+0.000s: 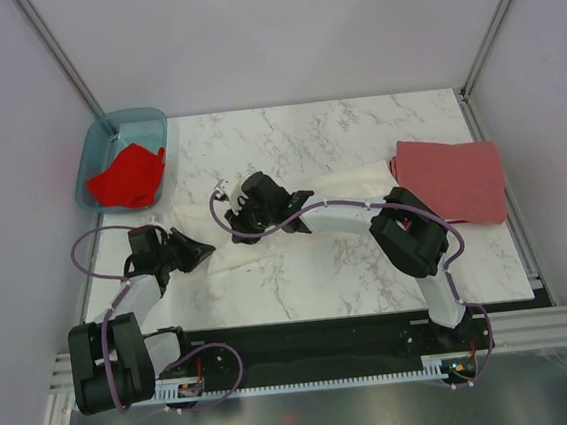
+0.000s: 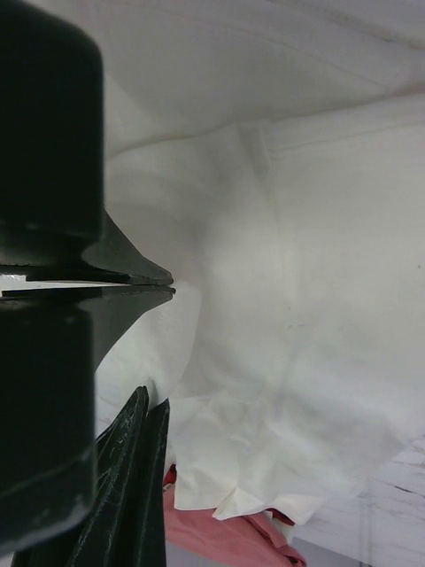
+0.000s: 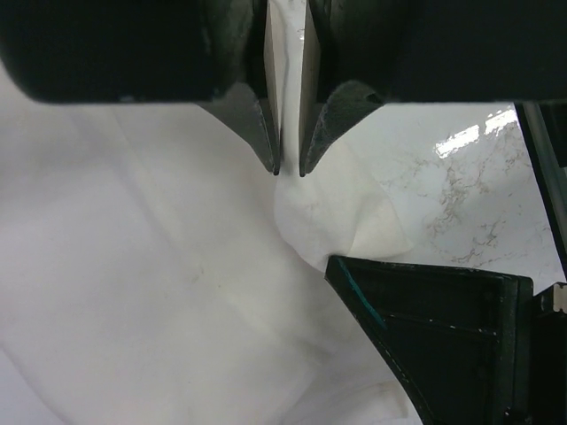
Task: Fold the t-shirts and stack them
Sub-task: Fold the tshirt
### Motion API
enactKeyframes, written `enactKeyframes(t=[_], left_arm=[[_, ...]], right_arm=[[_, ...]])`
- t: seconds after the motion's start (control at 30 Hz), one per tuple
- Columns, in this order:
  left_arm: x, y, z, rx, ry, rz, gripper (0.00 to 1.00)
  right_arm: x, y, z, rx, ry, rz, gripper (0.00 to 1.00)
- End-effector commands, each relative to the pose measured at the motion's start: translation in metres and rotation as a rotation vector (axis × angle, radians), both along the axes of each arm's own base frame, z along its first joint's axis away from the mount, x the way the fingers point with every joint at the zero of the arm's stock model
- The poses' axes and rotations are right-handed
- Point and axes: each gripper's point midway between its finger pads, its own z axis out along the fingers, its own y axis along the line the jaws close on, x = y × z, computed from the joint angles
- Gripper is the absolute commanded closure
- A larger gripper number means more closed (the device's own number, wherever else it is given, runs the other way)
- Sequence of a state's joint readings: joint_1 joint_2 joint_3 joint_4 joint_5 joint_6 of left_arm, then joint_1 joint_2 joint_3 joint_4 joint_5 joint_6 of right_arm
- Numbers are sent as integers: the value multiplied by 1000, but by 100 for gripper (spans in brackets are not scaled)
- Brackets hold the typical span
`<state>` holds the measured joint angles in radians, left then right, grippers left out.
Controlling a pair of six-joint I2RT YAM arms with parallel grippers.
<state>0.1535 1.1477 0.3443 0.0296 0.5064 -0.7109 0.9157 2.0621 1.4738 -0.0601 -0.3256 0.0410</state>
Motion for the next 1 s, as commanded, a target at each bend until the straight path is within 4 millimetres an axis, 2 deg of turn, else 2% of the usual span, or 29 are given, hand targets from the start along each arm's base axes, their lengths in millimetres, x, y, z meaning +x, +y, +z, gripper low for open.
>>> enactKeyframes(t=[0.0,0.13,0.23,0.37,0.5,0.57,0.73,0.9,0.97], left_arm=[[9,-7,17,-12,-96,-60,98],[9,-6,23,1,-128,-54,98],[8,-2,21,21,-119,-34,98],[8,9,22,66,-110,21,98],[9,17,22,96,-116,70,98],[8,18,20,100,-111,73,98],[11,19,17,101,-94,76,98],[13,21,17,111,-100,85,98],[13,22,19,116,-114,89,98]], right_arm=[[10,5,8,54,3,-7,77],[13,0,10,82,29,-27,52],[13,-6,19,115,49,-39,40],[14,-19,23,145,64,-63,32],[15,-34,19,175,126,-84,30],[16,-38,24,214,141,-76,27],[11,-44,21,232,191,-70,26],[8,-46,9,231,258,-77,36],[10,-48,11,251,281,-88,41]])
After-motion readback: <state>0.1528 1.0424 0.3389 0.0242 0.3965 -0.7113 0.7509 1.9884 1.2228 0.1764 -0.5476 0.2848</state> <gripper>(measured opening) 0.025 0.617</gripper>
